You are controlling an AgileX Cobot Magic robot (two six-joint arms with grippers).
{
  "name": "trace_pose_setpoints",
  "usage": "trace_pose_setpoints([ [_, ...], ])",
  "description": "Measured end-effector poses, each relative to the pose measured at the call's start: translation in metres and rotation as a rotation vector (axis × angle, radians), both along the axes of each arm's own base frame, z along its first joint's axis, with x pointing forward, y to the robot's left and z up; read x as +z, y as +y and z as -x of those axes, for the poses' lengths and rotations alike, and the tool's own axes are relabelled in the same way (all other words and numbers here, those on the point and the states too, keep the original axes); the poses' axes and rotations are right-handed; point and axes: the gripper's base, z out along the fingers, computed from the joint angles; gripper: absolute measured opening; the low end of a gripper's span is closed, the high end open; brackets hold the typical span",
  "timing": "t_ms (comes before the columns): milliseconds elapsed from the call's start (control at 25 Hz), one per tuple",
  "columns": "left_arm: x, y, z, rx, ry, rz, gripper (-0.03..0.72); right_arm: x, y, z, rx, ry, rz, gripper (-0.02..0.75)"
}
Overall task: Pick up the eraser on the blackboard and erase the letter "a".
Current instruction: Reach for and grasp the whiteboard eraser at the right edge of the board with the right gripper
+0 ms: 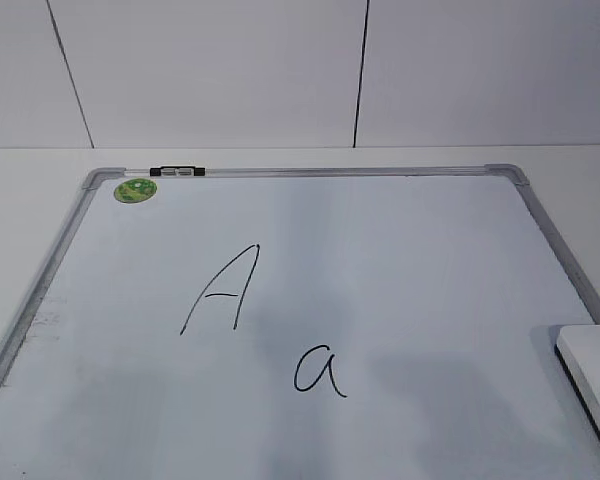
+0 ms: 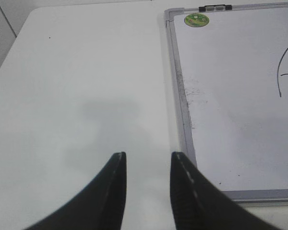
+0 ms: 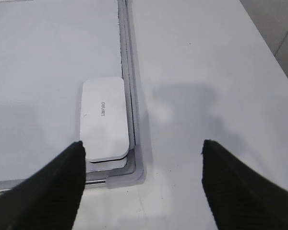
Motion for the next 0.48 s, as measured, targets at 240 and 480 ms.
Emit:
trace_pose_setpoints([
  [240, 0.0000, 0.0000, 0.0000, 0.000, 0.000, 0.000, 0.235, 0.0000, 0.0000, 0.0000, 0.000, 0.000, 0.000, 0.575],
  [480, 0.0000, 0.0000, 0.0000, 0.000, 0.000, 0.000, 0.235, 0.0000, 0.0000, 0.0000, 0.000, 0.000, 0.000, 0.575],
])
